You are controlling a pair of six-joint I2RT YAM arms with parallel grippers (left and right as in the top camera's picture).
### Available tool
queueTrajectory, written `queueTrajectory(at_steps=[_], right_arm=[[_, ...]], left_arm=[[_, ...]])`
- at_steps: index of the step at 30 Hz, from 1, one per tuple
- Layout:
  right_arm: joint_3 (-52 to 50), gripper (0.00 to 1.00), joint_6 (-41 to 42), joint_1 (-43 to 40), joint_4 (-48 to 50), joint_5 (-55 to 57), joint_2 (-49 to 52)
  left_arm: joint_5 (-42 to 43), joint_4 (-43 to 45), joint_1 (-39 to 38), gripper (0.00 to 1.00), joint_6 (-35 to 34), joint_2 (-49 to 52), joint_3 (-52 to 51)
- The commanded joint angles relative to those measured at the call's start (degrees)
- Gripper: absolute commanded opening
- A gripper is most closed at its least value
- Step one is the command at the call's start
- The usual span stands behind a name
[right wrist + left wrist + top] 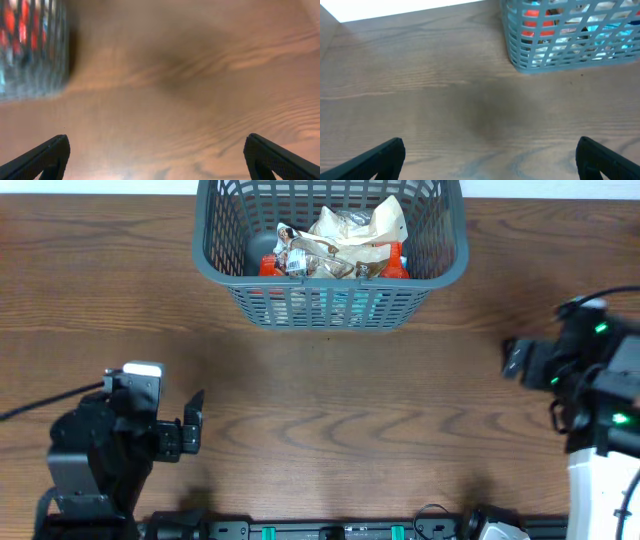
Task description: Pack container
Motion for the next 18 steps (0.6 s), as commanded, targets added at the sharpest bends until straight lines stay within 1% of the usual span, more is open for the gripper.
queueTrajectory(at_steps=[1,4,5,6,11,18], right_arm=[[-7.3,0.96,-6.7,3.5,2.1,-2.6,-2.6],[-11.0,0.95,-7.4,7.6,5.2,-2.6,-3.5],[-11.8,0.95,-8.5,9.0,5.4,-2.4,-3.4],[-12.3,0.99,-9.6,10.2,5.5,-2.4,-3.2],[-13.1,0.99,-10.1,16.1,7.8,2.3,-2.6],[-13.1,0.99,-10.1,17.3,7.3,2.7,-2.6]], left_arm=[[-1.1,2.9,-0.1,0.99,-1.8,-3.9,-4.5],[-3.7,3.8,-0.1,0.99,-4.0,-5.5,-6.9],[-3.7,3.8,-0.1,0.99,-4.0,-5.5,-7.2],[-3.7,3.8,-0.1,0.98,-4.1,-5.4,-7.4],[-3.7,5.4,-0.1,0.99,-4.1,-5.2,-7.7],[-3.7,5.1,-0.1,0.99,-4.1,-5.2,-7.7]])
